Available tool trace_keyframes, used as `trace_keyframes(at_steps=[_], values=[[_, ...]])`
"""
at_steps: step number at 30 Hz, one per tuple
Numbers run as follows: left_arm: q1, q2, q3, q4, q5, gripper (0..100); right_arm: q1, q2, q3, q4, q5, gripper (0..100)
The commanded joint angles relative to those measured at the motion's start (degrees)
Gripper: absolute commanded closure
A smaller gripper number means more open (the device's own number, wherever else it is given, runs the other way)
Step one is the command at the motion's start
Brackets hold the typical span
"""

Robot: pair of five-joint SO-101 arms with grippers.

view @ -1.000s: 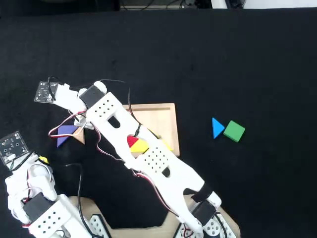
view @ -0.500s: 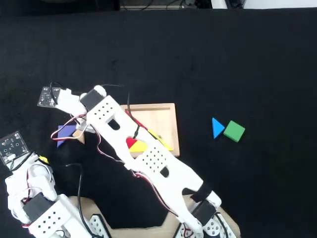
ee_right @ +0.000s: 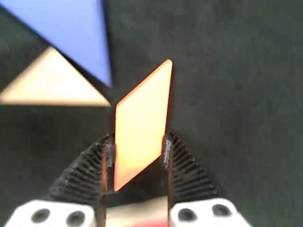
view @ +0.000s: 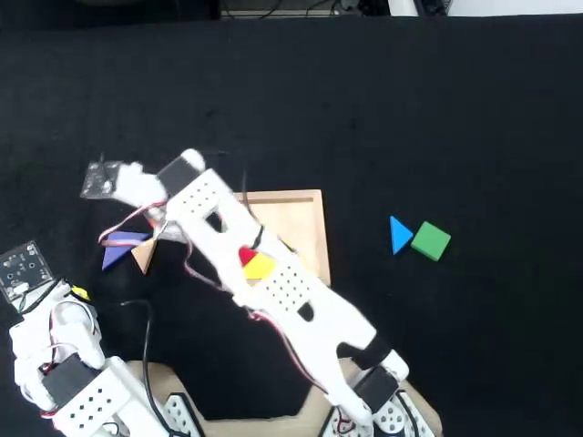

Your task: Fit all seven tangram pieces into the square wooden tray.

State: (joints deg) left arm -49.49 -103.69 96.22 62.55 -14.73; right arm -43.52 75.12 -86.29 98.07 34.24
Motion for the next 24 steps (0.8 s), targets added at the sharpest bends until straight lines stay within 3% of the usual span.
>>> trace_keyframes(at_steps=[1,4,10,13,17,24], values=[[0.92,-0.53,0.92,-1.14,-0.18,80,6.59,-0.57,-6.90,3.25,-13.10,98.8],[0.92,-0.53,0.92,-1.05,-0.35,80,10.29,-0.31,-5.14,3.25,-26.46,98.8],[0.92,-0.53,0.92,-0.97,-0.35,80,8.26,-0.66,5.14,3.16,-33.85,98.6],[0.92,-0.53,0.92,-1.05,-0.26,80,5.89,-0.66,6.29,3.16,-34.37,95.6],[0.92,-0.53,0.92,-1.14,-0.26,80,3.60,-0.66,4.79,3.16,-34.29,83.6],[0.92,-0.53,0.92,-1.14,-0.26,80,2.20,-0.66,0.48,3.16,-31.30,83.5]])
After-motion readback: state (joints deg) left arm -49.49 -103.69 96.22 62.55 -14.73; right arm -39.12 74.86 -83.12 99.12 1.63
